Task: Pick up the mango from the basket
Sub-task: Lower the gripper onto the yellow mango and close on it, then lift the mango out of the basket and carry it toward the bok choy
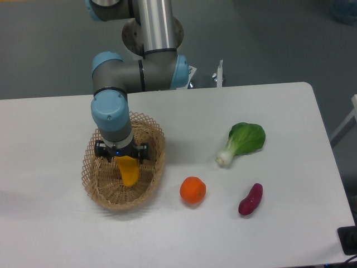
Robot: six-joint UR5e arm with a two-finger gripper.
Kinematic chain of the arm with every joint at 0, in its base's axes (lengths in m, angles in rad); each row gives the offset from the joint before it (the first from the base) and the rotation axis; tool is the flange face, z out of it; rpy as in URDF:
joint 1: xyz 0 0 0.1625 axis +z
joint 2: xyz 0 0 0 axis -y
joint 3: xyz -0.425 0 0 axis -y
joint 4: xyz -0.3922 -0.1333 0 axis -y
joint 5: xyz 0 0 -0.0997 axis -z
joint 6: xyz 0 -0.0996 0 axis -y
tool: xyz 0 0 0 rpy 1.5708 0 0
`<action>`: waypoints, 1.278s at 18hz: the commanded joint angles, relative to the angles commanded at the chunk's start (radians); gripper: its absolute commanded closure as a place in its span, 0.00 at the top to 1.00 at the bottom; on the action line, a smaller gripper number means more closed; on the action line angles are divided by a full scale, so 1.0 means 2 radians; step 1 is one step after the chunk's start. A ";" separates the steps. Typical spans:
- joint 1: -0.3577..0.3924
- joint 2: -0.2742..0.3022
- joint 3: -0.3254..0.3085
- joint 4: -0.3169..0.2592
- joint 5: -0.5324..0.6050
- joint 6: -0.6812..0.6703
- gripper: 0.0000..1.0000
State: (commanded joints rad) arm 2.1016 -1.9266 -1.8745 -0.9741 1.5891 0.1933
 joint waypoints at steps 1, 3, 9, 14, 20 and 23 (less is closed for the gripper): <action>-0.002 -0.001 0.000 0.000 0.001 0.001 1.00; -0.002 -0.001 0.000 0.000 0.001 0.002 1.00; -0.002 0.000 0.001 0.000 0.001 0.002 0.67; -0.002 0.005 0.002 0.000 0.001 0.005 0.54; 0.000 0.016 0.016 -0.001 0.014 0.010 0.51; 0.006 0.025 0.033 -0.002 0.019 0.024 0.51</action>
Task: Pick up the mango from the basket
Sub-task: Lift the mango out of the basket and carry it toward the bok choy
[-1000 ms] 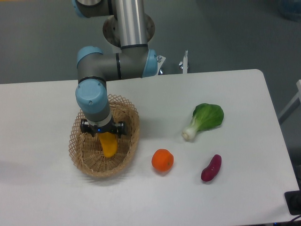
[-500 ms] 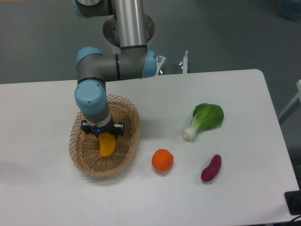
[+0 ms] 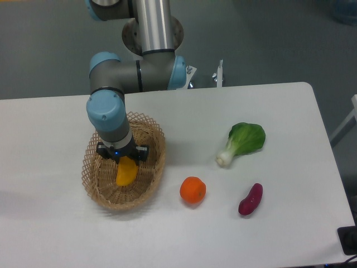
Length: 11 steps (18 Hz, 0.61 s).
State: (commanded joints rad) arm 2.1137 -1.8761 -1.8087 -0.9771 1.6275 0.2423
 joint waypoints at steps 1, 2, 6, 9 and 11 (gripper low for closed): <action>0.008 0.000 0.007 0.000 0.000 0.009 0.52; 0.022 0.003 0.015 -0.001 -0.001 0.020 0.52; 0.075 0.016 0.044 -0.010 -0.002 0.080 0.53; 0.120 0.042 0.045 -0.011 -0.002 0.131 0.53; 0.149 0.056 0.043 -0.011 -0.004 0.182 0.53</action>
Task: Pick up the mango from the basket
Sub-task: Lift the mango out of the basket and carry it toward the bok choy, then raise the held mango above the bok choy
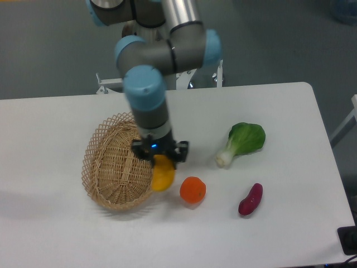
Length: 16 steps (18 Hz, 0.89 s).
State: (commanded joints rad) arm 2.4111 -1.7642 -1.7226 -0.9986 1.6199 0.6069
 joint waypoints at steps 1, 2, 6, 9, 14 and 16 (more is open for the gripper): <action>0.015 0.007 0.002 -0.004 -0.002 0.028 0.53; 0.028 0.014 0.002 -0.010 -0.003 0.052 0.53; 0.078 0.038 0.002 -0.039 -0.018 0.140 0.53; 0.107 0.051 0.002 -0.052 -0.018 0.205 0.53; 0.134 0.058 0.005 -0.054 -0.040 0.242 0.53; 0.136 0.058 0.011 -0.054 -0.043 0.244 0.53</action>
